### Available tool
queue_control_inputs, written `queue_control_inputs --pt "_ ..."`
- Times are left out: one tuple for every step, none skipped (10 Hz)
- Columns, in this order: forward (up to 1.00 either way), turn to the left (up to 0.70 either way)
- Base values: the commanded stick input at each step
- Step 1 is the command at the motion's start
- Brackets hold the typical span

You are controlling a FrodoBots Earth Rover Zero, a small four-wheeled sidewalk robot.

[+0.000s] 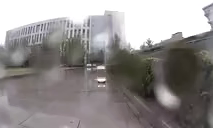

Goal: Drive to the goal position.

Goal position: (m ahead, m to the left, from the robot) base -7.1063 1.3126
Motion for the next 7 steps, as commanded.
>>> queue_control_inputs --pt "0.7 0.35" --pt "0.7 0.35" --pt "0.7 0.35" --pt "0.7 0.35" --pt "0.7 0.35" --pt "0.7 0.35" --pt "0.7 0.35"
